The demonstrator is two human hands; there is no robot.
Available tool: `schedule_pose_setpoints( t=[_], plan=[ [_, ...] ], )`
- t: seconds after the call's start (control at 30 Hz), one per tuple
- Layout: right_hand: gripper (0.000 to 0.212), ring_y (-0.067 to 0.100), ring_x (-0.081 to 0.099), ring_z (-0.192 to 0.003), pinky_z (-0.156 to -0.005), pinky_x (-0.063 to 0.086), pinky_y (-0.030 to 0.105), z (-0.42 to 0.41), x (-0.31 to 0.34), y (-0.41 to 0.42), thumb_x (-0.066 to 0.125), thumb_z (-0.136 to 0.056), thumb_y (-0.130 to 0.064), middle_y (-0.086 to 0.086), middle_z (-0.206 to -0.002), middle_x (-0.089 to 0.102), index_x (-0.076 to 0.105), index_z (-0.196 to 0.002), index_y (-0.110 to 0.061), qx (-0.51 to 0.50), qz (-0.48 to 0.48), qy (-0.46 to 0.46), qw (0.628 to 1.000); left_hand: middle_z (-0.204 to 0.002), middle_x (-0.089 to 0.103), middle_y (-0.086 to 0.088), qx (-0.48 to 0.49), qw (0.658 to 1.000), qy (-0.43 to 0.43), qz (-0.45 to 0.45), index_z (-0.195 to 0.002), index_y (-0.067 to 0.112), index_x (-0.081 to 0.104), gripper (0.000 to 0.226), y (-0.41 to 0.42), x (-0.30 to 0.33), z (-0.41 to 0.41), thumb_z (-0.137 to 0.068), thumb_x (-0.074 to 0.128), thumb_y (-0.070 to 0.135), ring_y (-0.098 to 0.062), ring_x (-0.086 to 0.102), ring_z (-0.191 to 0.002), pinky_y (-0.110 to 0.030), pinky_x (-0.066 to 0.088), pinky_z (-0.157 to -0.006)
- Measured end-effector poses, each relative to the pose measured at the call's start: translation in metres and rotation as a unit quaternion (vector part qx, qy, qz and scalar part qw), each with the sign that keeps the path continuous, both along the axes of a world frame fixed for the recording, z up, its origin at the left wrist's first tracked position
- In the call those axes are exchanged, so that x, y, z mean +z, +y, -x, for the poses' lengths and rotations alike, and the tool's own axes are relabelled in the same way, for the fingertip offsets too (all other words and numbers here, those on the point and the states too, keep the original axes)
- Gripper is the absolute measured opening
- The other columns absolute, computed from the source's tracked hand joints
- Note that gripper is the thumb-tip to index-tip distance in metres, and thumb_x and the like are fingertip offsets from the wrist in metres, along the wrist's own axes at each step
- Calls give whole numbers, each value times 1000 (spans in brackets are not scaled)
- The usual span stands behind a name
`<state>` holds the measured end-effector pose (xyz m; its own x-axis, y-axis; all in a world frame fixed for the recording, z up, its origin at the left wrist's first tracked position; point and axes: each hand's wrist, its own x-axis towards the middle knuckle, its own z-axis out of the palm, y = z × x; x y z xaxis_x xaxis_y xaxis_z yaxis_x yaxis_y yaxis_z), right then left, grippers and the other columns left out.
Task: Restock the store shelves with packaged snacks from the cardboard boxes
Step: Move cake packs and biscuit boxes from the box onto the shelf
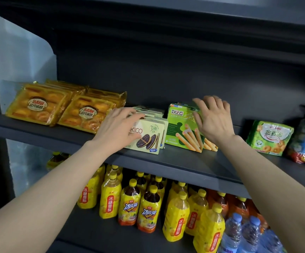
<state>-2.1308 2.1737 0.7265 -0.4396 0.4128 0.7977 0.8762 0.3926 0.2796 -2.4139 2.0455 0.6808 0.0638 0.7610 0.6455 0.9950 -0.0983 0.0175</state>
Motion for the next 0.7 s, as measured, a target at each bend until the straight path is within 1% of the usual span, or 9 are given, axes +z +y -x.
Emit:
schedule_pose_setpoints(
  t=[0.17, 0.23, 0.37, 0.5, 0.63, 0.7],
  plan=[
    [41, 36, 51, -117, -97, 37, 49, 47, -4, -55, 39, -104, -39, 13, -123, 57, 55, -135, -17, 49, -52, 23, 997, -139, 49, -4, 6, 997, -21, -76, -143, 24, 49, 59, -35, -16, 32, -89, 69, 37, -28, 44, -127, -42, 40, -104],
    [40, 36, 52, -115, -96, 37, 48, 73, -15, -80, 40, -104, -37, 12, -123, 57, 56, -134, -17, 72, -61, 22, 995, -138, 50, -6, 15, 996, -34, -85, -142, 23, 51, 57, -55, -26, 50, -89, 69, 35, -29, 45, -127, -43, 41, -104],
    [41, 35, 52, -117, -96, 37, 47, 131, -51, -130, 39, -105, -38, 13, -126, 56, 56, -135, -16, 104, -45, 0, 994, -136, 52, -10, 25, 994, -62, -89, -138, 20, 54, 52, -96, -61, 91, -89, 69, 31, -33, 47, -124, -46, 43, -103],
    [41, 36, 51, -118, -93, 38, 47, 185, -105, -175, 41, -104, -37, 15, -125, 57, 57, -134, -15, 134, -6, -11, 991, -131, 54, -12, 47, 994, -78, -63, -137, 17, 55, 52, -132, -114, 139, -88, 70, 29, -34, 50, -121, -46, 42, -104],
    [38, 38, 51, -120, -97, 38, 47, 226, -182, -208, 45, -103, -34, 16, -124, 58, 59, -133, -13, 172, 48, -14, 984, -128, 55, -13, 70, 992, -103, -32, -132, 15, 58, 48, -170, -184, 181, -87, 72, 22, -35, 52, -116, -47, 47, -94],
    [36, 38, 52, -121, -96, 39, 46, 243, -227, -222, 46, -104, -32, 16, -123, 59, 60, -131, -13, 188, 84, -17, 979, -128, 54, -13, 90, 989, -117, 3, -132, 15, 57, 47, -192, -223, 197, -88, 71, 21, -37, 52, -115, -48, 47, -93]
  ],
)
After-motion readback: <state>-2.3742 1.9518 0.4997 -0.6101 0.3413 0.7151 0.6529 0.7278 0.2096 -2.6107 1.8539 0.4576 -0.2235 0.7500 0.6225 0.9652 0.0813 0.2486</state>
